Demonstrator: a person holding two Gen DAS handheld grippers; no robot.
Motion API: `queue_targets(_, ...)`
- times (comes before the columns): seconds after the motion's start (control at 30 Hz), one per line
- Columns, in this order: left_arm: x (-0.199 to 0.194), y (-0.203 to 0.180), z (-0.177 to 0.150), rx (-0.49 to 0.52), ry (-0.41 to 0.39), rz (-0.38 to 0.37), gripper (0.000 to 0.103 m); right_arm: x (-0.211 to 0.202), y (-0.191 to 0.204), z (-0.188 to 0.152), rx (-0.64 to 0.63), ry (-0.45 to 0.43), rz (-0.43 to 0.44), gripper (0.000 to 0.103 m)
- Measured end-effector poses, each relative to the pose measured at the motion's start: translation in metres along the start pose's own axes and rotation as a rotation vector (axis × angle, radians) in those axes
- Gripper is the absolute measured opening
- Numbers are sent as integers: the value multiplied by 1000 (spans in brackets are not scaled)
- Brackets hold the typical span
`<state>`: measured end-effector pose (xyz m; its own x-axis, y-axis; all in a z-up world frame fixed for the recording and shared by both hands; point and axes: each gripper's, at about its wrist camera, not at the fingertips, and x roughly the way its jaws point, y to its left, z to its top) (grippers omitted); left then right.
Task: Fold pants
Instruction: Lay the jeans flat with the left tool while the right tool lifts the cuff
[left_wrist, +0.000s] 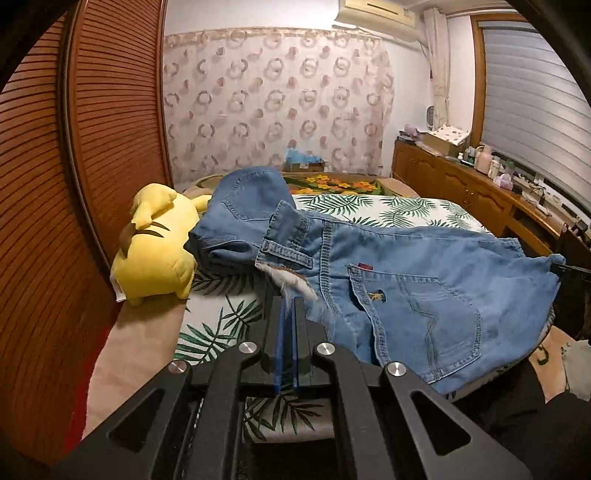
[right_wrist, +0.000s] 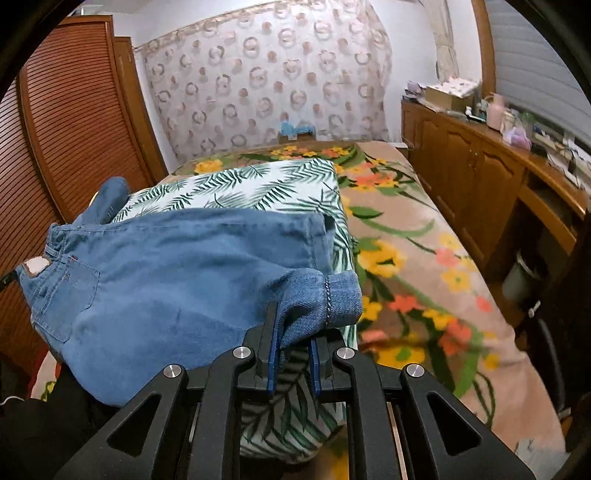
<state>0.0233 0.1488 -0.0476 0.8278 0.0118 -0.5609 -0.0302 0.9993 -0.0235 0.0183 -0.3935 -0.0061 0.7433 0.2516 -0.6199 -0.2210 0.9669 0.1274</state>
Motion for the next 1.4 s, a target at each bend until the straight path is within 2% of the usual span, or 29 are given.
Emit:
queue_targets(0.13, -1, -2, 3, 6, -3, -9, 3, -6, 1, 4, 7, 6, 2, 13)
queue_targets(0.2, 0, -6, 6, 17, -5, -17, 16, -7, 9, 5, 4, 6, -3, 14)
queue_targets(0.27, 3, -11, 7, 22, -4, -27, 51, -9, 12, 3, 8, 3, -4, 15)
queue_targets(0.3, 5, -13, 7, 21, -4, -34, 59, -9, 14, 3, 10, 3, -4, 17)
queue_targets(0.33, 8, -15, 6, 19, -3, -41, 73, -8, 13, -1, 12, 1, -7, 18)
queue_targets(0.37, 11, -18, 6, 16, -1, -50, 78, -8, 14, -1, 13, 2, -11, 19)
queue_targets(0.47, 27, -29, 4, 22, 28, -85, 80, -10, 12, -8, 8, 5, -35, 24)
queue_targets(0.6, 45, -47, 2, 16, 53, -127, 80, -15, 10, -9, 21, 5, -56, 39)
queue_targets(0.93, 85, -87, -15, 60, 146, -176, 80, -13, 4, -11, 40, 16, -62, 40)
queue_targets(1.1, 94, -93, -19, 71, 158, -133, 81, -6, 3, -8, 55, 20, -55, 40)
queue_targets(1.37, 96, -92, -21, 65, 154, -135, 82, -7, 5, -8, 49, 4, -59, 40)
queue_targets(1.4, 96, -92, -21, 69, 155, -135, 82, -8, 6, -8, 43, -2, -57, 36)
